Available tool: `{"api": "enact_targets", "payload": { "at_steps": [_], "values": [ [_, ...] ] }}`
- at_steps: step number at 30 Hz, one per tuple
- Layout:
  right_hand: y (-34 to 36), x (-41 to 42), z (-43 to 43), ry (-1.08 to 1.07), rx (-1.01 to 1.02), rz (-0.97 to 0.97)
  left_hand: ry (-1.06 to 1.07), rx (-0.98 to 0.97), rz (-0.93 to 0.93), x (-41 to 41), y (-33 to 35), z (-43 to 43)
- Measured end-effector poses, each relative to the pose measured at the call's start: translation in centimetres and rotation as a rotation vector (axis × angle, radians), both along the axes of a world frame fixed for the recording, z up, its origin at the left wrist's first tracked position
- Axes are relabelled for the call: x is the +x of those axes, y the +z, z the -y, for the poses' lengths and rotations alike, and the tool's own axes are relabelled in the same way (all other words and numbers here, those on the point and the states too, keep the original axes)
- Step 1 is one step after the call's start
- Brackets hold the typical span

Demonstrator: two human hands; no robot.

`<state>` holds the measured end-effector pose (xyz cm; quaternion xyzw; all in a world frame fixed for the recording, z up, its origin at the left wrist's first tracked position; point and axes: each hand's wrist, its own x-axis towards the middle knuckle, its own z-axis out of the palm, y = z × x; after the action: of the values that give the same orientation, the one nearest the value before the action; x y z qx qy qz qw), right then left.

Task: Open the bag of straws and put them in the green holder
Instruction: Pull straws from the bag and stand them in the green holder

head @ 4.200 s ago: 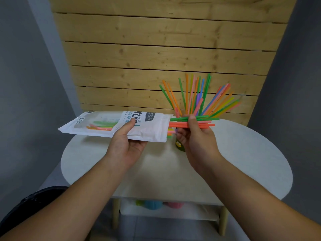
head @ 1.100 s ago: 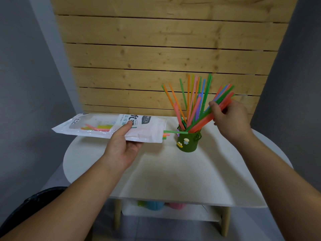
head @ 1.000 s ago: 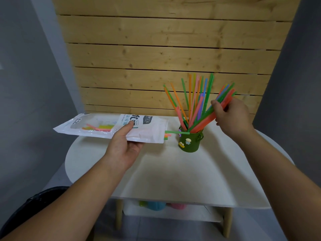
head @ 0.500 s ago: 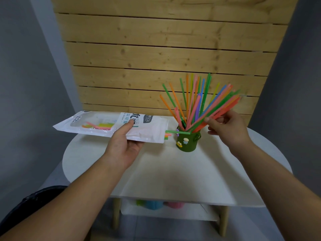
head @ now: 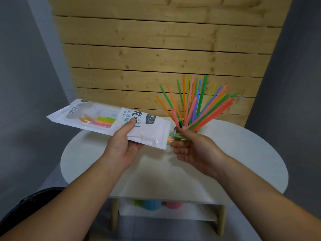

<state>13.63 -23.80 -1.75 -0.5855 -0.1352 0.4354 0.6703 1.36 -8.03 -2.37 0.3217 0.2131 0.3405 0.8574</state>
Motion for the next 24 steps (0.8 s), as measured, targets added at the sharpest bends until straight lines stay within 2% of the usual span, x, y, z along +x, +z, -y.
{"api": "enact_targets", "payload": {
  "at_steps": [7, 18, 24],
  "values": [
    [-0.45, -0.68, -0.73, 0.034, 0.043, 0.026, -0.002, 0.125, 0.0, -0.15, 0.17, -0.08],
    [-0.35, -0.73, -0.42, -0.025, 0.071, 0.134, -0.02, 0.113, 0.005, 0.05, 0.1, 0.24],
    [0.23, -0.3, -0.15, -0.032, 0.038, 0.075, -0.028, 0.055, 0.015, -0.1, 0.17, 0.22]
  ]
}}
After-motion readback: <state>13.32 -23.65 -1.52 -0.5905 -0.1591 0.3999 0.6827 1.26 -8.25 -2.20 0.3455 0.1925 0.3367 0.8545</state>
